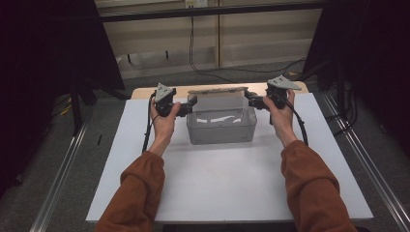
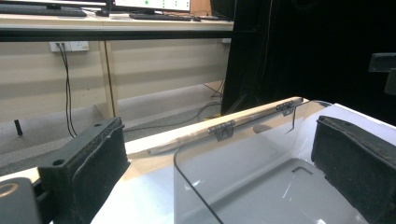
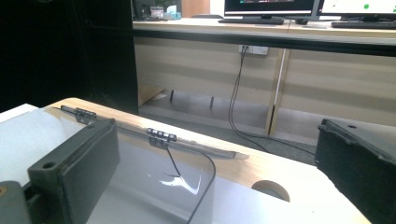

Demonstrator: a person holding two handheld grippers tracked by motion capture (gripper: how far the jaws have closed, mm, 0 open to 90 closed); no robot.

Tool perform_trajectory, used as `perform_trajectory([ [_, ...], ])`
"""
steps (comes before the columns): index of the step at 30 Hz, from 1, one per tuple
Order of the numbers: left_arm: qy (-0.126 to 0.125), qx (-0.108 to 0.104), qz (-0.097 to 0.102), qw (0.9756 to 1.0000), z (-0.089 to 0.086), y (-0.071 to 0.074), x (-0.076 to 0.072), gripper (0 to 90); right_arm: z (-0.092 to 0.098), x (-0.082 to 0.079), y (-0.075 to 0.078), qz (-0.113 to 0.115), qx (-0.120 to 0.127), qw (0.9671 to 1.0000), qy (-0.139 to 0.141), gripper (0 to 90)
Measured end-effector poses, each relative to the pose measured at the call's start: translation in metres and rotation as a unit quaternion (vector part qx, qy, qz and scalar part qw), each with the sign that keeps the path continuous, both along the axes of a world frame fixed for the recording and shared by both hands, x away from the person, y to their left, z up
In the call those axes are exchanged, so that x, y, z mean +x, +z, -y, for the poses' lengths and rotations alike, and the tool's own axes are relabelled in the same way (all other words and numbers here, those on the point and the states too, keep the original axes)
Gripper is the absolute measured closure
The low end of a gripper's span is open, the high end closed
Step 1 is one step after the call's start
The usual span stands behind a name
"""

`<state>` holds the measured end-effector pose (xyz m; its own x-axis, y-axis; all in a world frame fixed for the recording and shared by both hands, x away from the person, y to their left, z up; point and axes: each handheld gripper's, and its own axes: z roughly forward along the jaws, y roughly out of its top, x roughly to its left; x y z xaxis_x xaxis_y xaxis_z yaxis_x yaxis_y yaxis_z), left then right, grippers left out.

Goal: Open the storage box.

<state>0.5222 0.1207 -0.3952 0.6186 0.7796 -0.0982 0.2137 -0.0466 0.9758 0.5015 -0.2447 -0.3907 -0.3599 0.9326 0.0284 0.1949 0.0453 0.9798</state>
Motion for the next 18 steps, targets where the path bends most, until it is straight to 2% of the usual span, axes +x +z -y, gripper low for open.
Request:
perform_trajectory([
  [3,0.002,0.004,0.002,1.0000,-0.002,-0.001,-0.005,3.1,0.001,-0.008,0.001,0.007,-0.001,1.0000,-0.001,0.1],
  [8,0.009,0.004,0.022,0.9997,-0.004,0.002,-0.016,3.0,0.000,-0.021,0.003,0.021,-0.007,0.9997,0.002,0.0],
  [10,-0.008,-0.004,0.030,0.9995,-0.005,0.002,-0.020,1.9,0.000,-0.026,0.004,0.025,-0.008,0.9997,0.000,0.0],
  [13,-0.011,0.000,0.034,0.9994,-0.006,0.001,-0.024,1.3,0.000,-0.032,0.004,0.030,-0.013,0.9995,0.001,0.0],
  [15,-0.011,-0.006,0.032,0.9994,-0.008,0.000,-0.027,1.4,-0.001,-0.036,0.004,0.030,-0.016,0.9994,0.002,0.0],
  [17,-0.009,-0.003,0.033,0.9994,-0.010,-0.001,-0.031,2.1,-0.003,-0.042,0.004,0.030,-0.015,0.9994,0.001,0.0],
  [18,-0.007,-0.004,0.027,0.9996,-0.010,-0.002,-0.032,2.6,-0.004,-0.044,0.004,0.032,-0.014,0.9994,0.004,0.0],
])
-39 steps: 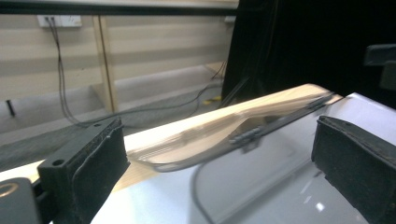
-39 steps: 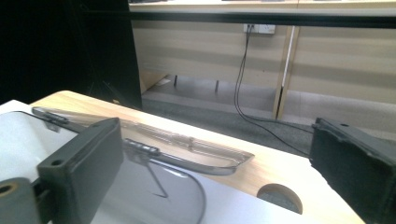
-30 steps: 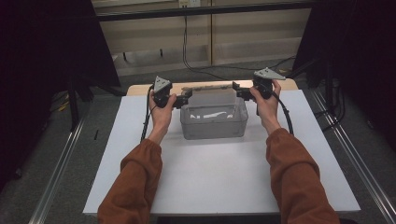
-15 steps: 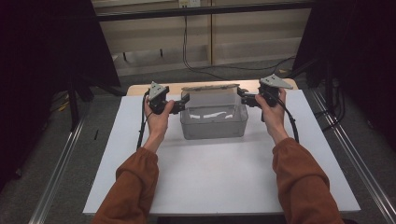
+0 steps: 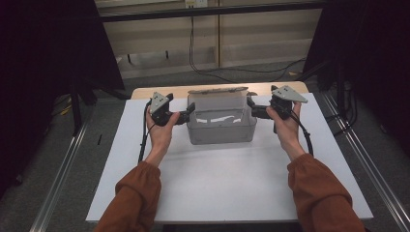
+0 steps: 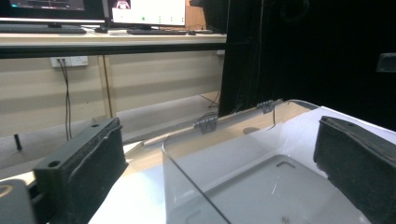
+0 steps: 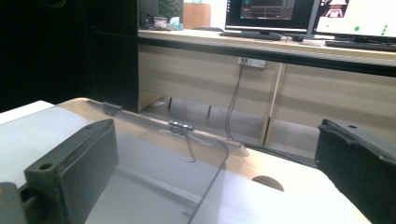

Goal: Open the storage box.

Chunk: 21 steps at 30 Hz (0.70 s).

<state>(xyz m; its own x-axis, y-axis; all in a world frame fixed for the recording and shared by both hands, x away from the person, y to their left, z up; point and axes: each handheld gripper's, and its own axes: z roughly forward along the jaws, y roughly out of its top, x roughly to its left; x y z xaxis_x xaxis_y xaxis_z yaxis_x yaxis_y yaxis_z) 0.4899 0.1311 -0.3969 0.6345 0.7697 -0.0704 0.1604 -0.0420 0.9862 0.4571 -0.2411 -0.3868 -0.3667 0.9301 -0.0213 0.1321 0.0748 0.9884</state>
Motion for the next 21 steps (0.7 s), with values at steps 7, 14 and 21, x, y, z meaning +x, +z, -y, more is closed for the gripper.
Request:
perform_trajectory([
  [7,0.002,-0.001,0.004,1.0000,-0.004,0.002,-0.018,4.2,-0.002,-0.019,-0.004,0.012,-0.010,0.9999,-0.002,0.0],
  [14,-0.002,-0.007,0.007,1.0000,-0.010,-0.004,-0.034,4.2,0.006,-0.036,-0.011,0.009,-0.003,0.9999,-0.011,0.0],
  [21,0.003,-0.010,0.008,0.9999,-0.018,-0.010,-0.051,4.1,0.010,-0.057,-0.010,0.006,0.009,0.9998,-0.016,0.0],
])
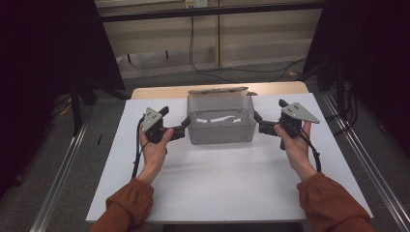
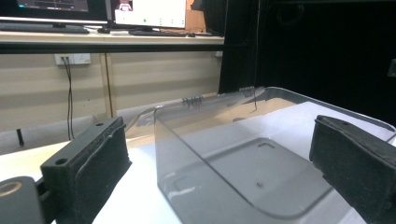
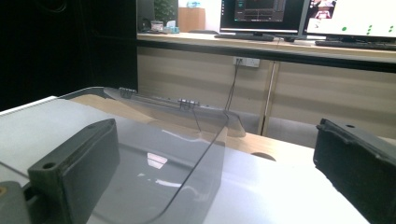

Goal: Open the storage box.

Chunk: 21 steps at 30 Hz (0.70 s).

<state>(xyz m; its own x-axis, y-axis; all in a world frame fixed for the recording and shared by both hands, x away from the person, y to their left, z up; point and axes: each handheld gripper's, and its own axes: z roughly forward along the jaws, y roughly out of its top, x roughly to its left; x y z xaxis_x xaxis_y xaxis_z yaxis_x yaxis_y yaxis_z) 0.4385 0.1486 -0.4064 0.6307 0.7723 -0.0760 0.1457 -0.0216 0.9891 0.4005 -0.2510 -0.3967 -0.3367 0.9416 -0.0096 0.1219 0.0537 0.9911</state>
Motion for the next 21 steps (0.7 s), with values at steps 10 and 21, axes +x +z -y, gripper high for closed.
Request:
perform_trajectory([
  [10,-0.002,-0.003,-0.005,1.0000,-0.010,-0.003,-0.028,4.1,0.011,-0.027,-0.004,0.012,0.014,0.9997,-0.018,0.0],
  [21,0.004,0.010,-0.016,0.9998,-0.021,-0.015,-0.060,2.9,0.026,-0.055,-0.013,0.009,0.015,0.9995,-0.024,0.0],
])
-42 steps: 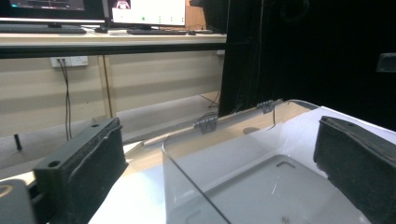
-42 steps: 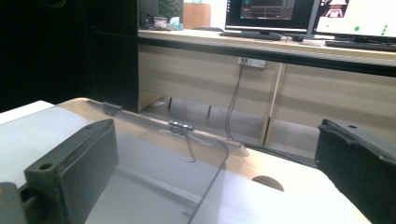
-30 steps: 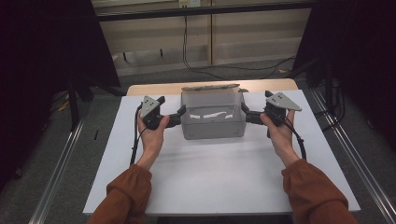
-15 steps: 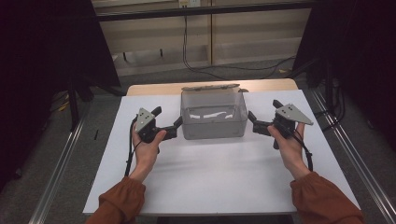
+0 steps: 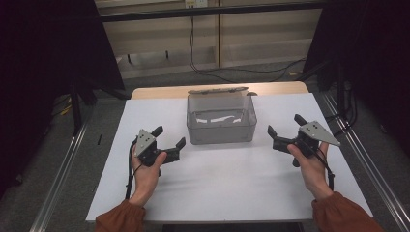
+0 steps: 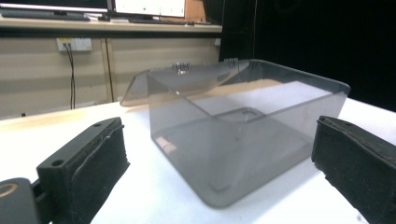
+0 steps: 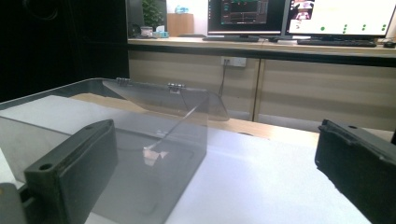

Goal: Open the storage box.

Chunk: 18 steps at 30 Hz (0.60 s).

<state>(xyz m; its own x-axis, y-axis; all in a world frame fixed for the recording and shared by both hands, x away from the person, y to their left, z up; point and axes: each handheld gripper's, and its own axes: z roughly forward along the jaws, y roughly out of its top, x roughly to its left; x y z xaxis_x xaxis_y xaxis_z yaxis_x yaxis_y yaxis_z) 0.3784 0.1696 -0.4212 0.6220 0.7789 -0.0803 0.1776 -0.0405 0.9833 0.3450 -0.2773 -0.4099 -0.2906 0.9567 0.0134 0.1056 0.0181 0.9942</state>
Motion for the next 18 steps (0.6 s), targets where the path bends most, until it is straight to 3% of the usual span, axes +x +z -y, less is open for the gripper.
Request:
perform_trajectory([
  [3,0.012,-0.009,0.007,0.9999,-0.007,0.001,-0.008,2.9,0.003,-0.009,-0.003,-0.003,-0.003,1.0000,-0.002,0.0],
  [11,0.048,0.005,0.011,0.9988,-0.025,-0.003,-0.026,2.2,0.013,-0.033,-0.013,-0.010,-0.030,0.9994,-0.013,0.0],
  [18,0.060,0.007,-0.011,0.9981,-0.037,-0.010,-0.038,2.4,0.020,-0.051,-0.022,-0.021,-0.025,0.9992,-0.023,0.0],
])
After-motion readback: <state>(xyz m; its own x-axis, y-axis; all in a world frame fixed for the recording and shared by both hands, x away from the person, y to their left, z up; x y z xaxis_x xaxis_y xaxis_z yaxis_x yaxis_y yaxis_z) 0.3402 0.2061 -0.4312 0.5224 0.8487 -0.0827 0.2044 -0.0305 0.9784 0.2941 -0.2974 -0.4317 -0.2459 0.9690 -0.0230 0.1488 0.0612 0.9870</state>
